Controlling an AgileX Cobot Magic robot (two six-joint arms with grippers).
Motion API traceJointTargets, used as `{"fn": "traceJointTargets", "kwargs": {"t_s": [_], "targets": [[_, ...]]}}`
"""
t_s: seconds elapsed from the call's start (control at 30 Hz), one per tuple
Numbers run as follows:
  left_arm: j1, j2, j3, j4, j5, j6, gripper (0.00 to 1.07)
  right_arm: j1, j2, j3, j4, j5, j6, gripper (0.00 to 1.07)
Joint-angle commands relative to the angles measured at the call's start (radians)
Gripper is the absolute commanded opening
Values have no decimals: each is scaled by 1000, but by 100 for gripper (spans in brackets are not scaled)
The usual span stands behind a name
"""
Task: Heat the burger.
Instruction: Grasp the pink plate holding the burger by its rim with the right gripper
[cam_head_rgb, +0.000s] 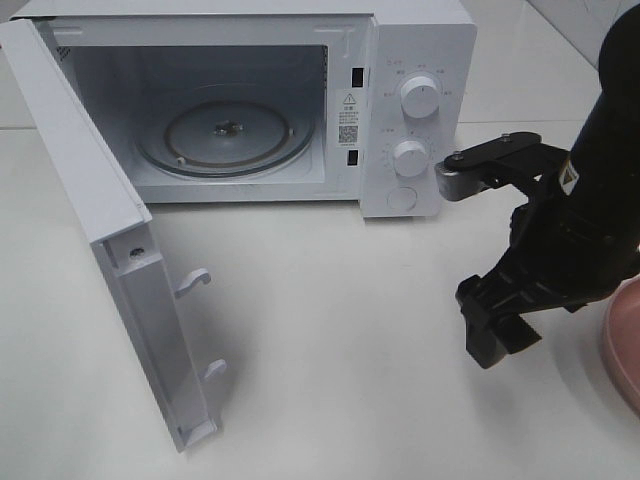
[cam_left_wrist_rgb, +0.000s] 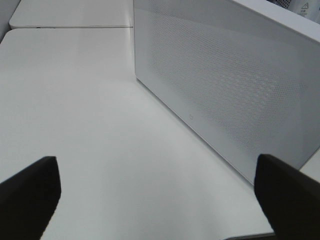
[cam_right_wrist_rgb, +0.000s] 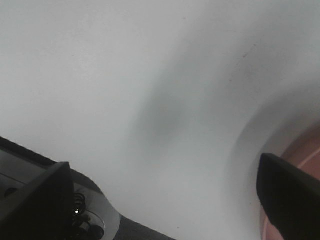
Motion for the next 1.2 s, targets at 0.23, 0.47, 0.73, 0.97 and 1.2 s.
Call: {"fn": "traceJointTargets", "kwargs": {"t_s": [0.23,0.47,0.73,0.97,1.2], "targets": [[-1,-18,1,-11,-2,1,98,-123,-7,-9,-15,42,27,92],[-1,-18,1,-11,-2,1,98,-232,-7,3,-19,38,44,90],[-1,-18,1,-11,-2,1,98,-328,-7,75,-35,-27,76,88],[-1,-18,1,-11,-2,1,98,-367,5,133,-44,-129,106,86],[-1,-18,1,-11,-2,1,98,-368,88,170,-91,-228,190,84]]}}
